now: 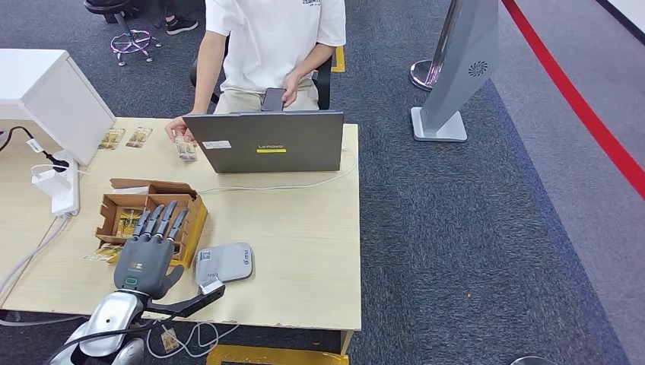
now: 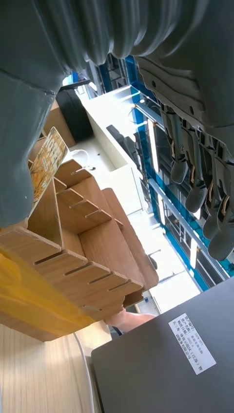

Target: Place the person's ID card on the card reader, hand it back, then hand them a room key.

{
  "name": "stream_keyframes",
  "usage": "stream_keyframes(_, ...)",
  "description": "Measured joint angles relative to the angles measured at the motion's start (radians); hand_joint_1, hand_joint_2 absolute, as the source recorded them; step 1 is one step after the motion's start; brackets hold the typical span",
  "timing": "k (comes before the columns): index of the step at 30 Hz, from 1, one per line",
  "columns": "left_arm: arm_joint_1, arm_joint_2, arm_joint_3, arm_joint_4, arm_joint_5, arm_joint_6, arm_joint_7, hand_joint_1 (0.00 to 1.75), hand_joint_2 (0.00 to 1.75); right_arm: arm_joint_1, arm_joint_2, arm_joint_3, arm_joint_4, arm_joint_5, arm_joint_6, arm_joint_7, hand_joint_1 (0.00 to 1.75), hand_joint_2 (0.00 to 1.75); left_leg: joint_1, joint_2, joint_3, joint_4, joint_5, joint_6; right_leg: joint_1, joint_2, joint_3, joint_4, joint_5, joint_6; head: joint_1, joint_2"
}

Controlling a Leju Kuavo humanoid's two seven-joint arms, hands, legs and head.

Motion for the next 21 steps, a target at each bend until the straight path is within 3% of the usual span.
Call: stream_keyframes(21, 0.062, 0.011, 0.087, -0.012, 0.019, 0.012, -0.015, 0.00, 1.75, 0.000, 0.000, -0.011, 0.000, 0.017, 0.004, 0.004, 0.00, 0.00, 0.000, 0.000, 0.000, 0.000, 0.000, 0.000, 0.000, 0.000, 0.000, 0.000, 0.000, 0.000, 0.000, 0.000)
